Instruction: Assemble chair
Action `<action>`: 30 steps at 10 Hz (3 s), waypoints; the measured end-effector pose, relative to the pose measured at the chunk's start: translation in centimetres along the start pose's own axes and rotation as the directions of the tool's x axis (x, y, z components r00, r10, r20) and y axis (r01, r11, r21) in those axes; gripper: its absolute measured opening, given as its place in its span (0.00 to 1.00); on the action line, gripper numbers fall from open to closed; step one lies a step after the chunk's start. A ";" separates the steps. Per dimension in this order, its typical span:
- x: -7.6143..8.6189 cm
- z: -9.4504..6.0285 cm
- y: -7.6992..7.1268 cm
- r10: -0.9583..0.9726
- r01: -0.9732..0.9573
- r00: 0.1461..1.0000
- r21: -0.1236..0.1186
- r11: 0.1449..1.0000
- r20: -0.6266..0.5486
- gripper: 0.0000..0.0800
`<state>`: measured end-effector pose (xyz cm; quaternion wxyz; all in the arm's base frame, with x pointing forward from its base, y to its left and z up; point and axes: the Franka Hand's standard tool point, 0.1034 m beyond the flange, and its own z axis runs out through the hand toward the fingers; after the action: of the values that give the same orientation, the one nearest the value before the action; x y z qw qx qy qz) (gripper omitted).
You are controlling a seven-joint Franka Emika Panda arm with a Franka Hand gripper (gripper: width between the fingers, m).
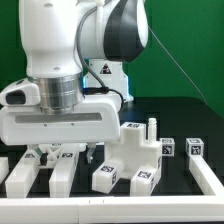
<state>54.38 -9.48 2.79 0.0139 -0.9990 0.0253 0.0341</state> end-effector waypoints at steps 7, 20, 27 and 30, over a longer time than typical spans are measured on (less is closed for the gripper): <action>0.0 1.0 0.5 0.004 -0.004 1.000 -0.013 1.000 -0.009 0.64; -0.2 -6.1 0.7 0.090 -0.090 0.996 0.015 0.996 0.009 0.35; -0.2 -8.9 -0.8 0.164 -0.165 0.986 0.026 0.986 0.022 0.35; -0.5 -11.4 -4.3 0.317 -0.318 0.946 -0.005 0.948 0.065 0.35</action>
Offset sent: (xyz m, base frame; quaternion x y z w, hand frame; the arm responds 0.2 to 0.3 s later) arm 0.0017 -0.0010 -0.0094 -0.0020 0.0133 -0.0002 0.9999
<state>54.90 -5.53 14.27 0.0120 -0.9802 0.1854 0.0680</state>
